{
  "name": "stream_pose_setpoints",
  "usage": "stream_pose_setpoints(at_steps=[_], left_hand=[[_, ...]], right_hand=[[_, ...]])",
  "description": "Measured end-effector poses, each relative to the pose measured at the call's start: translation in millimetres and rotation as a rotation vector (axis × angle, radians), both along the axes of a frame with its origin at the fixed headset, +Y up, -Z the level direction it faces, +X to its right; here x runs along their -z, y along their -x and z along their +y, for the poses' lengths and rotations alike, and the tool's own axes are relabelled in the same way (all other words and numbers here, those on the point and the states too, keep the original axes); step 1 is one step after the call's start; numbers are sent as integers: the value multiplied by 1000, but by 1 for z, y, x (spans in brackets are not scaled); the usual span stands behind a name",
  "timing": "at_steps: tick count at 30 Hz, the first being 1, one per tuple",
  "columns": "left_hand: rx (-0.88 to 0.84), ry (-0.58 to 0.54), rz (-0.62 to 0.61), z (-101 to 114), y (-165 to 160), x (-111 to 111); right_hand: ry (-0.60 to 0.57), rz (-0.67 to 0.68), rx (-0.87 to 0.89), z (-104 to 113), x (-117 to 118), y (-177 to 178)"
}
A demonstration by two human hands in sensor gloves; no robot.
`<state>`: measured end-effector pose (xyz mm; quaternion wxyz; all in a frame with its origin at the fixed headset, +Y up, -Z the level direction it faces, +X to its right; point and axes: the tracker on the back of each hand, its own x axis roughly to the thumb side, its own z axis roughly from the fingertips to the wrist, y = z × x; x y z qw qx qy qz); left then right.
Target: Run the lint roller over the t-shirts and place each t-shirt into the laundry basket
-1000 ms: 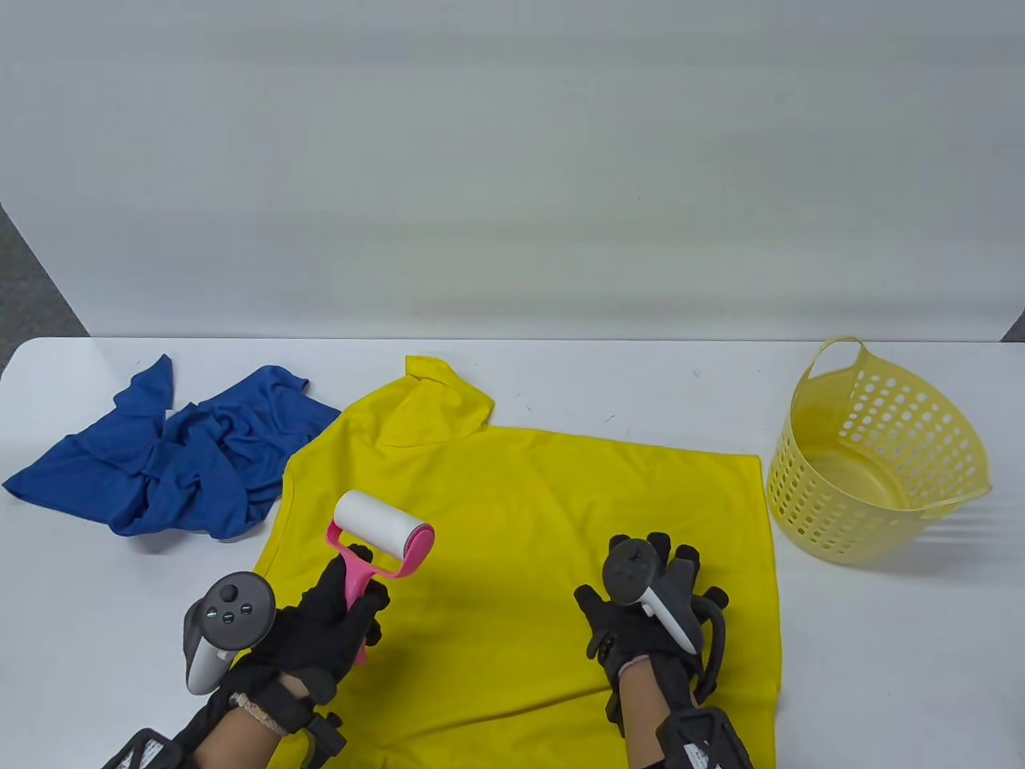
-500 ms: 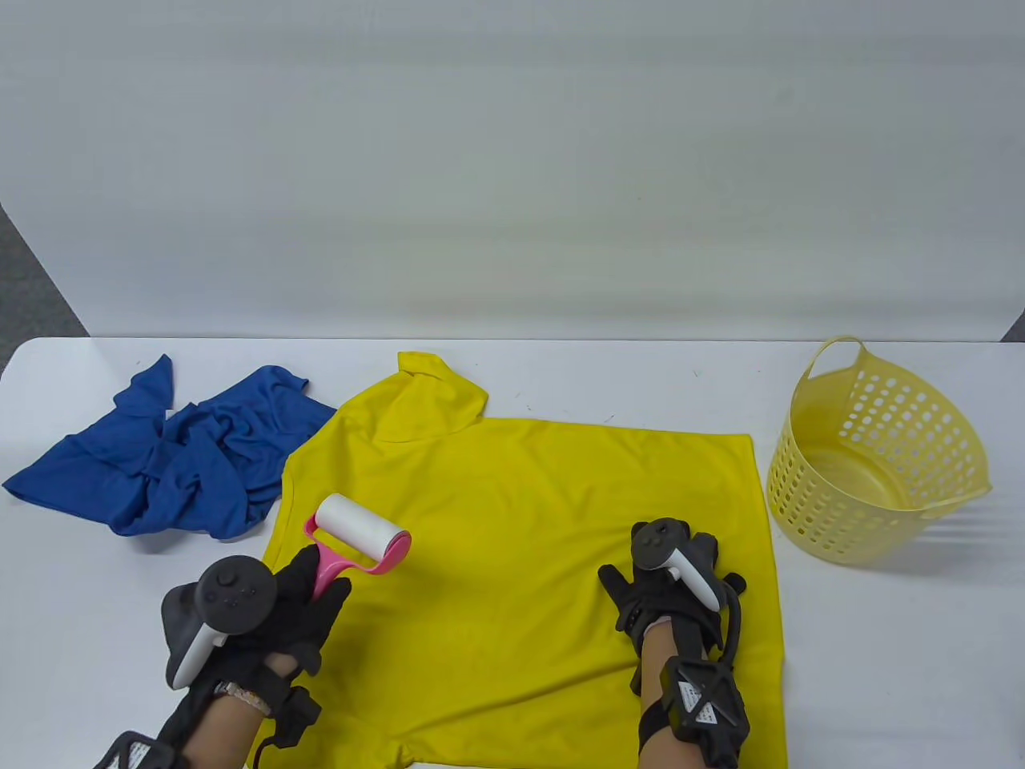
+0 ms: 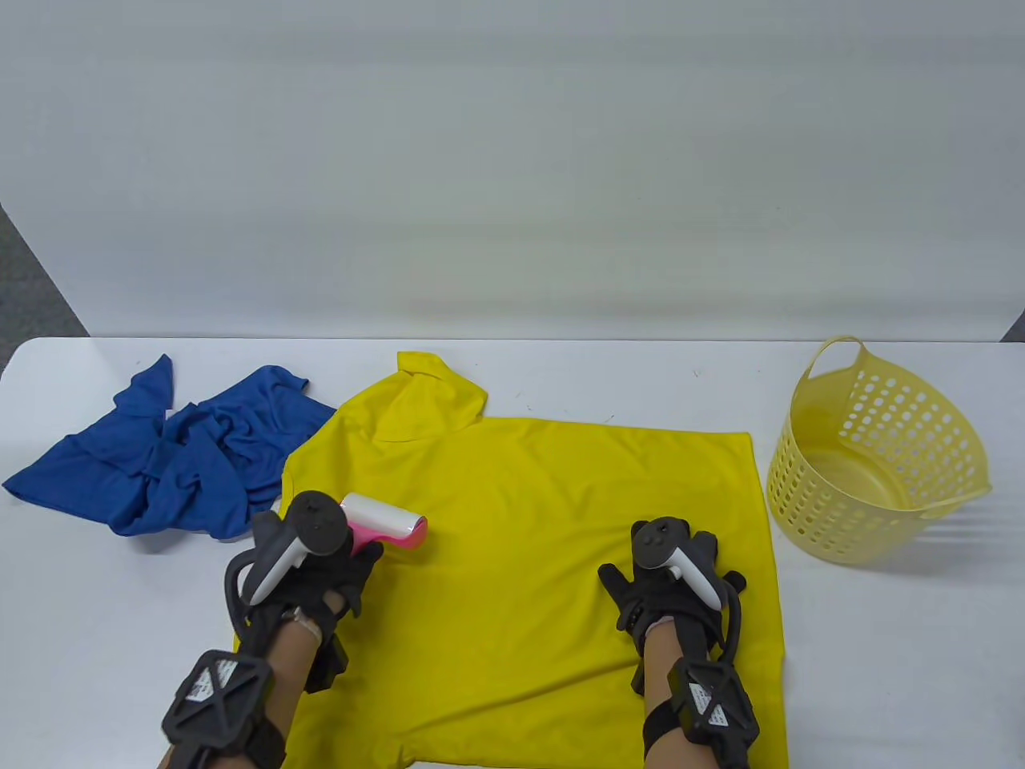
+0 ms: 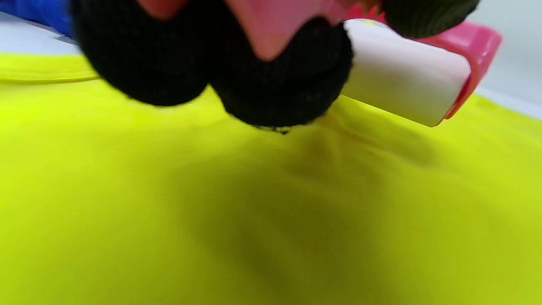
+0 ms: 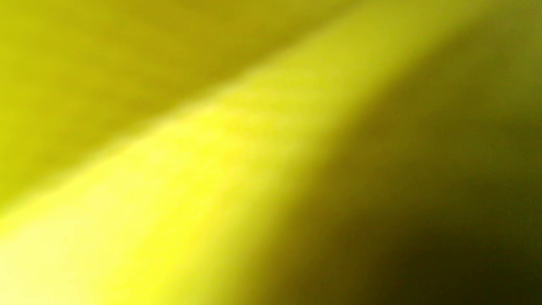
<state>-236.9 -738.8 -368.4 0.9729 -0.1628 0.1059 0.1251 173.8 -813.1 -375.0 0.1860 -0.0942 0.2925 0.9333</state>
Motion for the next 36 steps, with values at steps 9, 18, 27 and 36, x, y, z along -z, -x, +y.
stream_pose_setpoints(at_steps=[9,18,27,36], left_hand=[[104,58,36,-1,-19,25],[214,224,-186,17,32,-78],[231,261,-205,25,53,-122],[220,186,-118,23,-2,-15]], right_hand=[[2,5,-2,1,2,0],[5,4,-5,0,1,1],[7,6,-7,0,1,1],[7,8,-4,0,1,1]])
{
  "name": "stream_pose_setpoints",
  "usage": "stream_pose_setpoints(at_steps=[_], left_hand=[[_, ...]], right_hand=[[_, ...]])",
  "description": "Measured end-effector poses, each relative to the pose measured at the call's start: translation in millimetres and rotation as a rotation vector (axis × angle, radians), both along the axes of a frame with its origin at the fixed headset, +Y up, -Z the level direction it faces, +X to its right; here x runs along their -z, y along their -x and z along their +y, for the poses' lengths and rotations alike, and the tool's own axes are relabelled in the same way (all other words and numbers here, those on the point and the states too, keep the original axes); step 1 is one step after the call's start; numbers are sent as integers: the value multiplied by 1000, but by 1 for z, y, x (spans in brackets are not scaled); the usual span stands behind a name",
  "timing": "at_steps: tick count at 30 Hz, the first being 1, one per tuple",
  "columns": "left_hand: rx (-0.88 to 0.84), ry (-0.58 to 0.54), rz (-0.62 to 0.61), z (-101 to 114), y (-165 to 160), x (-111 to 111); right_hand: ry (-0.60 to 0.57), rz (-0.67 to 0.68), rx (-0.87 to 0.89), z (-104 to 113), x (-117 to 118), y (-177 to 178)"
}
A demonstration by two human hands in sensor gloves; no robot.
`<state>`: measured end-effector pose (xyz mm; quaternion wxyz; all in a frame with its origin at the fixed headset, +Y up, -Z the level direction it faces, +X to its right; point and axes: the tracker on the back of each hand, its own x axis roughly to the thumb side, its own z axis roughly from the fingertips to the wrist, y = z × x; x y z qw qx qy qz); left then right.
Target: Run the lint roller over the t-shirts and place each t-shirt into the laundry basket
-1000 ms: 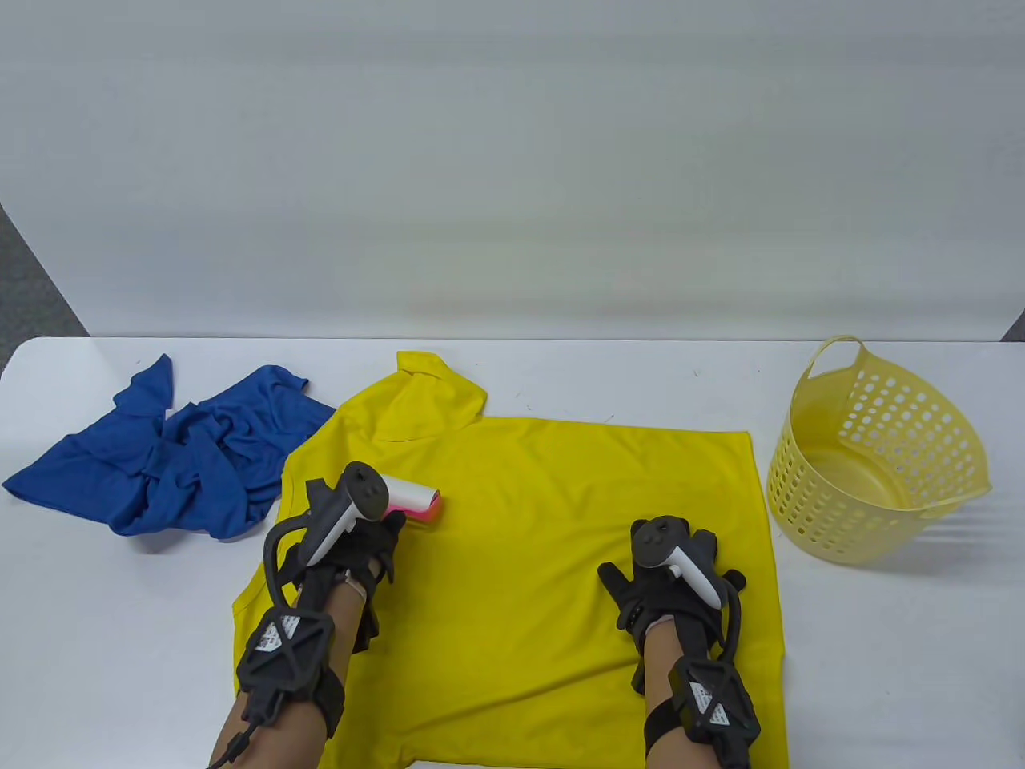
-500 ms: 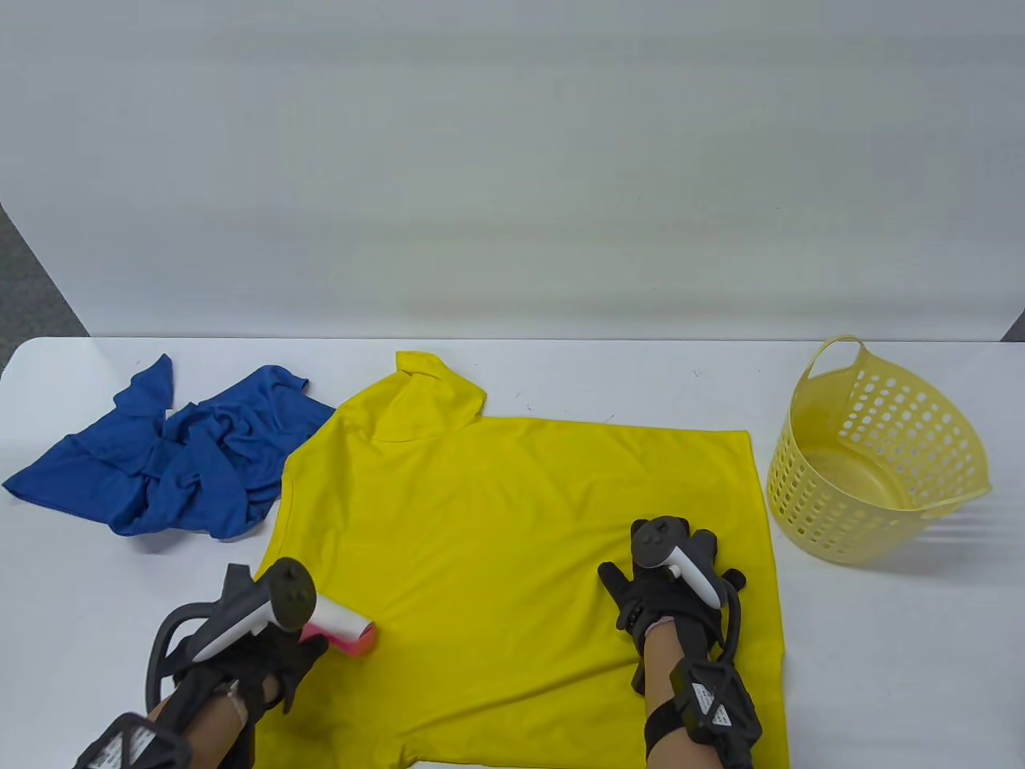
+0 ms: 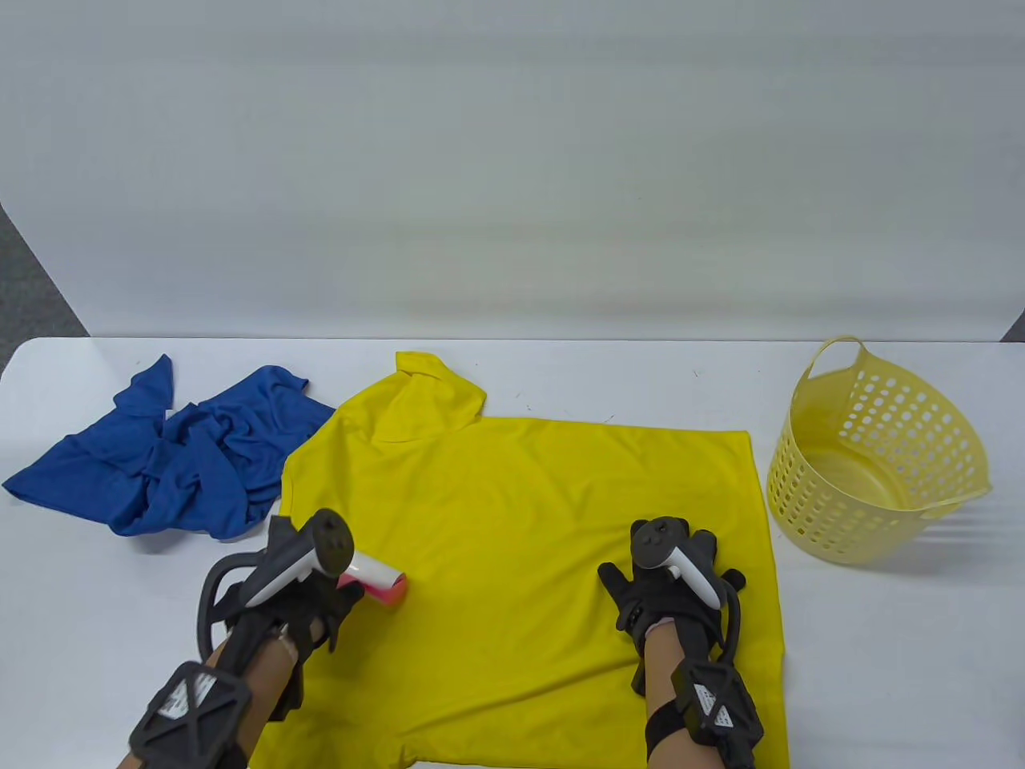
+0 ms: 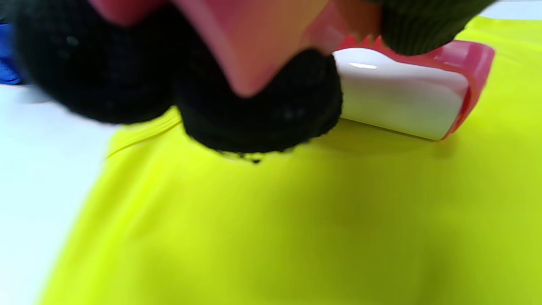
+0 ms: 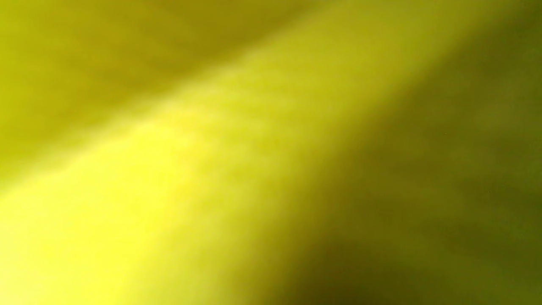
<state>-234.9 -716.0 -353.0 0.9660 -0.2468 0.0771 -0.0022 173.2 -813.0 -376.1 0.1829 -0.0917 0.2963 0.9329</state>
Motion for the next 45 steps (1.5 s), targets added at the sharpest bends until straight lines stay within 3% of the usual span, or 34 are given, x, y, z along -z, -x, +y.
stream_pose_setpoints(at_steps=[5,10,12,15,22,26,34,38,40,43,45], left_hand=[[-50,-54,69,-8,-20,44],[-164,-41,130,-18,-16,50],[-78,-53,91,-17,-20,42],[15,-55,10,-11,-14,12],[-38,-19,-58,-13,30,-75],[-70,-39,-60,-17,46,-101],[-111,-96,-43,-15,56,-102],[-143,-316,149,0,96,-99],[-148,-371,253,0,120,-96],[-99,-323,404,-9,149,-94],[-55,-303,441,-15,157,-92]], right_hand=[[-1,1,6,0,0,0],[-1,3,5,0,0,0],[-1,3,5,0,0,0],[-1,2,4,0,0,0],[1,2,1,0,0,1],[0,2,6,0,0,0],[0,1,2,0,0,0],[-1,0,1,0,0,-1],[-1,0,1,0,0,-1],[-1,0,2,0,0,-1],[-1,0,2,0,0,-1]])
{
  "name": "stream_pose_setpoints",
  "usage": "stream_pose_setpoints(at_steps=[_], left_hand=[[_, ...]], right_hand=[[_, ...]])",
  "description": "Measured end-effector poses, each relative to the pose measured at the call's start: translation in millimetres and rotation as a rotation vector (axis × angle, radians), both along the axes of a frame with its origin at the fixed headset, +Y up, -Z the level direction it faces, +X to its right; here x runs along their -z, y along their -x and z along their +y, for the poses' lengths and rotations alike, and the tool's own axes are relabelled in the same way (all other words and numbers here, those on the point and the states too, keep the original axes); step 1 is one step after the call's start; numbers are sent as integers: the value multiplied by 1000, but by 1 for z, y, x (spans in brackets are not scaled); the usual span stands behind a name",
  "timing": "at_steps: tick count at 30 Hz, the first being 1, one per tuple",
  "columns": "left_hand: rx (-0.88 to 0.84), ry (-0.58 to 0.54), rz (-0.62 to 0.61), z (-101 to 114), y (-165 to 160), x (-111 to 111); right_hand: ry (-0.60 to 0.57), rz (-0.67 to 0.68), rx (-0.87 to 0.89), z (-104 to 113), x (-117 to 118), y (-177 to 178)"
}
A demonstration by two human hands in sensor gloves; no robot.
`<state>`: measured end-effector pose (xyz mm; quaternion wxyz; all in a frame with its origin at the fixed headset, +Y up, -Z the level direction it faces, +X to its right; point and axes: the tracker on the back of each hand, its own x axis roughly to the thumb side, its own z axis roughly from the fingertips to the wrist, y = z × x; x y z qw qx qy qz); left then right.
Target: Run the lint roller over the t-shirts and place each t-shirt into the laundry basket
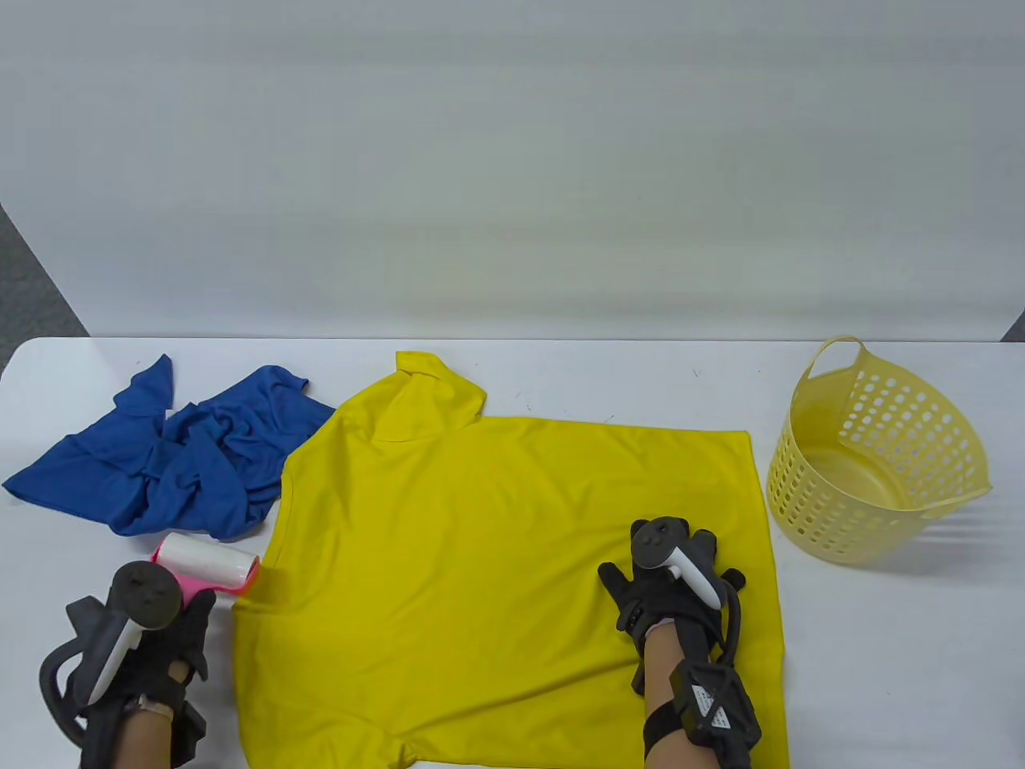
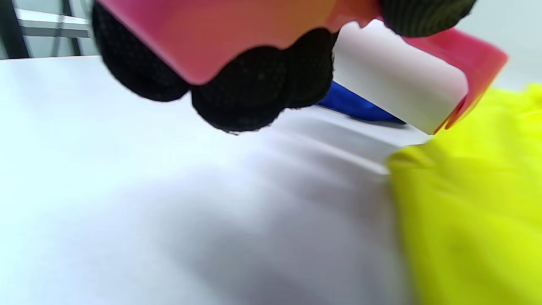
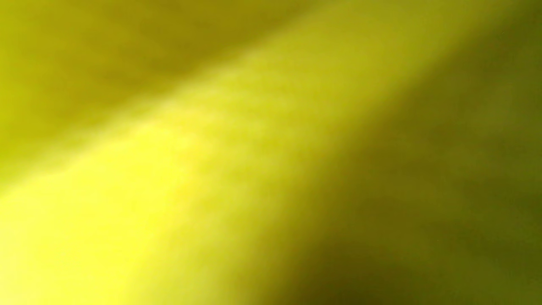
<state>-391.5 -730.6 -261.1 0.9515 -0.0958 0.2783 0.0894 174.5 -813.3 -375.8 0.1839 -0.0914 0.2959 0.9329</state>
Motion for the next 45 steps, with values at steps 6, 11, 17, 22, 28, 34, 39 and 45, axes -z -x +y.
stream_pose_setpoints(at_steps=[6,11,17,22,28,34,39,45], left_hand=[[-15,111,106,-22,17,7],[46,237,118,-34,19,9],[22,121,45,-15,3,7],[-24,-138,-317,5,-45,4],[-9,-75,-770,3,-102,1],[98,245,-868,-19,-118,-5],[197,350,-755,-39,-106,2],[418,250,-574,-36,-119,32]], right_hand=[[-1,0,1,0,0,-1],[-1,0,1,0,0,-1],[-8,-3,4,1,0,-2],[-119,-21,1,14,-3,-4],[-257,129,44,69,-28,18],[-57,370,-344,76,-78,26],[87,266,-440,48,-101,-18],[-31,39,-479,46,-73,-25]])
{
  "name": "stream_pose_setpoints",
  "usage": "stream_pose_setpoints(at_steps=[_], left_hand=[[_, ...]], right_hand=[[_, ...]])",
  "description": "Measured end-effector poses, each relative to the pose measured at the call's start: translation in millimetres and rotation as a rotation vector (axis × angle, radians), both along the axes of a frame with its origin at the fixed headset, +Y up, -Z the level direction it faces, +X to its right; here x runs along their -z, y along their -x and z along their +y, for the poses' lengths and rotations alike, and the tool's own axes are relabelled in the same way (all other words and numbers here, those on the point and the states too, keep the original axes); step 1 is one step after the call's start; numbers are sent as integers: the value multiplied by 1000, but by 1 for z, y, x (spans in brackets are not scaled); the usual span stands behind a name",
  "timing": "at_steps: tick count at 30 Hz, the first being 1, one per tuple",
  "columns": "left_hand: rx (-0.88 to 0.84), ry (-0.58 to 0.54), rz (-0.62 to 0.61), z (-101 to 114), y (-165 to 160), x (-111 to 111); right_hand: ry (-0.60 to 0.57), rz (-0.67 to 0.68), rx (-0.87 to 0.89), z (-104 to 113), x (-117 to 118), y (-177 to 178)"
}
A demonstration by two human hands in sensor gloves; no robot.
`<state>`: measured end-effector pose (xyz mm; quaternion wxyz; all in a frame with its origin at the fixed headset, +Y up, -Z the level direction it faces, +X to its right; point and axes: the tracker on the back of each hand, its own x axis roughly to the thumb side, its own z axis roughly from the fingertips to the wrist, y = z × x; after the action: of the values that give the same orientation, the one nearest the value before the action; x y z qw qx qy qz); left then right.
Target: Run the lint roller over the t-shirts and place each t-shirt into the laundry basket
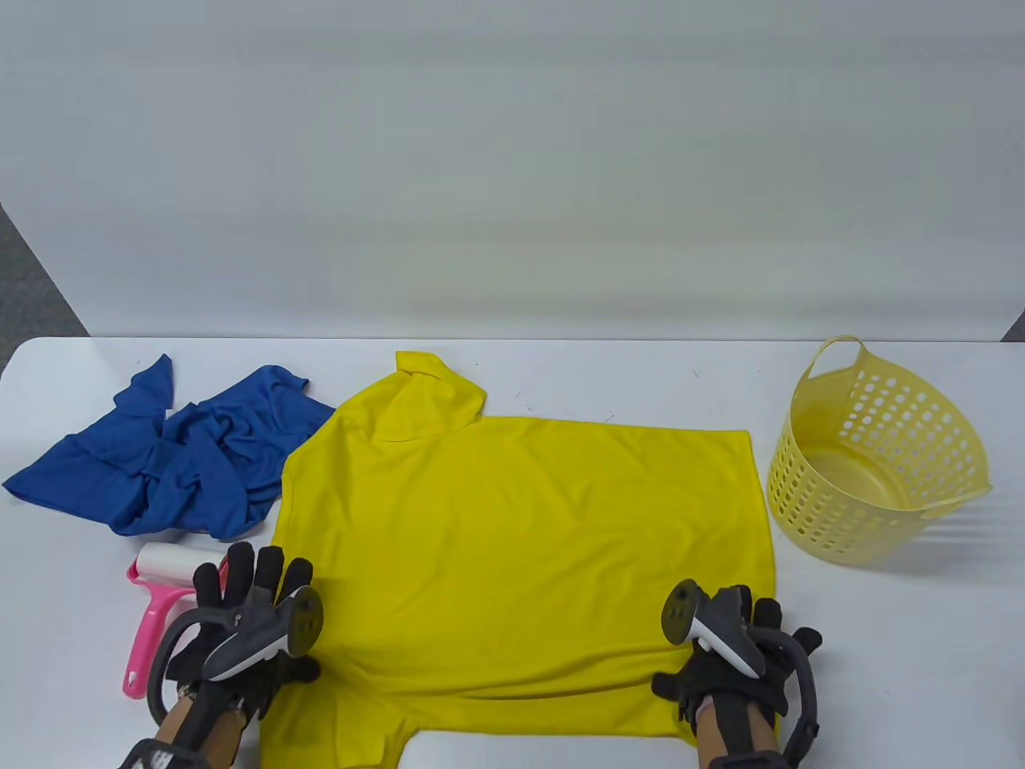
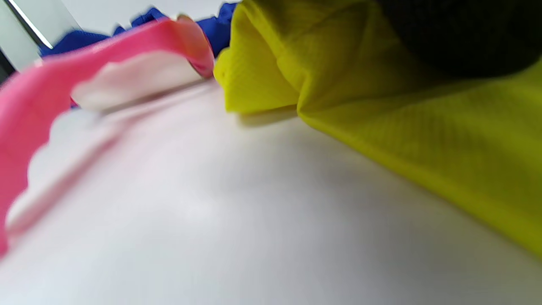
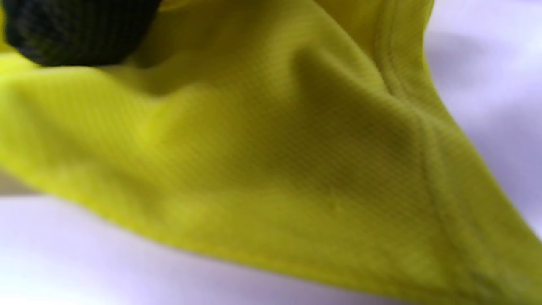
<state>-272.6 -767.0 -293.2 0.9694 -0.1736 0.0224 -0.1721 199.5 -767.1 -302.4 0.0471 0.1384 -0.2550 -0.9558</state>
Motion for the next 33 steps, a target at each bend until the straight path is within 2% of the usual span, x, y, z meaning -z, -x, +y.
stream_pose_setpoints(at_steps=[2,4,7,8,12,14,15,17,19,21,22,23,25,26,27,29,30,31,32,33], left_hand=[[21,10,33,-1,-8,14],[-36,14,93,-3,-12,23],[-162,15,152,-7,-13,29],[-179,0,157,-8,-14,31],[-240,-29,169,-8,-15,38],[-294,-79,112,-8,-18,36],[-266,-89,68,-7,-20,34],[-213,-73,-13,-3,-23,29],[-236,-90,-66,4,-22,22],[-433,-149,-54,19,-14,17],[-624,-193,-53,32,-5,14],[-747,-218,-60,40,0,12],[-1186,-269,-123,63,20,7],[-1350,-286,-144,69,27,5],[-1580,-286,-183,75,35,4],[-1940,-233,-191,83,43,2],[-2118,-142,-231,85,44,3],[-2199,-66,-233,86,43,4],[-2233,14,-179,85,42,4],[-2223,67,-64,79,40,6]], right_hand=[[-8,-27,-7,-1,13,4],[-11,-64,37,-4,22,5],[-105,-133,327,-15,28,0],[-151,-158,363,-16,28,-2],[-294,-12,289,-10,34,-4],[-378,22,281,-7,34,-3],[-386,38,302,-6,33,-3],[-355,66,381,1,31,-7],[-435,54,483,12,25,-14],[-530,56,689,25,19,-23],[-551,66,858,32,15,-27],[-549,72,982,36,13,-30],[-453,75,1425,47,6,-37],[-411,87,1587,51,4,-37],[-392,109,1831,58,-1,-35],[-385,149,2159,69,-5,-28],[-360,148,2316,75,-7,-22],[-317,143,2384,78,-8,-18],[-265,158,2437,78,-9,-12],[-195,169,2455,74,-7,-6]])
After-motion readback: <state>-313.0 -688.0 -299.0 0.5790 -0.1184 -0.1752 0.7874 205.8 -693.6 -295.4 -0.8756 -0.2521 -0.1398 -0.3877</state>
